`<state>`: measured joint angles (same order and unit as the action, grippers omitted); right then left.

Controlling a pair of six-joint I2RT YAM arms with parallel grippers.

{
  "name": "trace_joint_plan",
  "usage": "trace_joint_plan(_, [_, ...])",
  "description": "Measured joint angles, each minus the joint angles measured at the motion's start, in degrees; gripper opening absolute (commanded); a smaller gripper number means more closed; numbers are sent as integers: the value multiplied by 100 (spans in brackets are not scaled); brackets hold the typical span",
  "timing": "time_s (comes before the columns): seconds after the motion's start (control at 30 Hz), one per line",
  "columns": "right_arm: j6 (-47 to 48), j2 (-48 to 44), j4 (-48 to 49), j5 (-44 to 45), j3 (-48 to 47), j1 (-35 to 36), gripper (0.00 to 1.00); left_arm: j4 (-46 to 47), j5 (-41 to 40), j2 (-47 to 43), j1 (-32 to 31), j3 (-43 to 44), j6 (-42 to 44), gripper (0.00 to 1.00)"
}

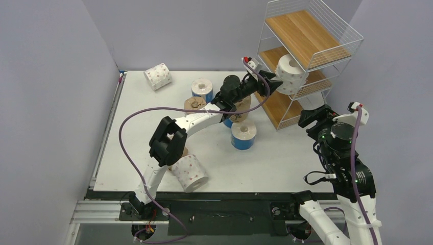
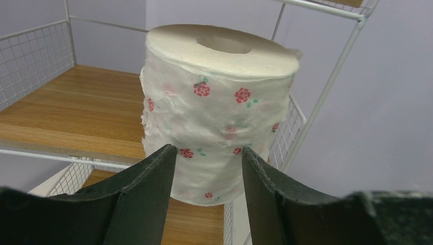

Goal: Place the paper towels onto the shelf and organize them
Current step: Place the paper towel on the shelf.

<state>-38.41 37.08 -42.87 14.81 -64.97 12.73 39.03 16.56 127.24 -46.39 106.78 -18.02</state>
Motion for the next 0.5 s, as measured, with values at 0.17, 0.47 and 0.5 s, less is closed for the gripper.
trace_joint_plan(0.17, [4,-61,15,26,188,11,66,-107,-96,317,0,450,-37,52])
trace_joint_plan(0.47, [2,-68,52,39,348,31,66,-157,-216,861,-31,1226,-238,57])
trace_joint_plan(0.5, [2,-74,63,46,365,48,66,-173,-229,925,-39,1318,-256,58])
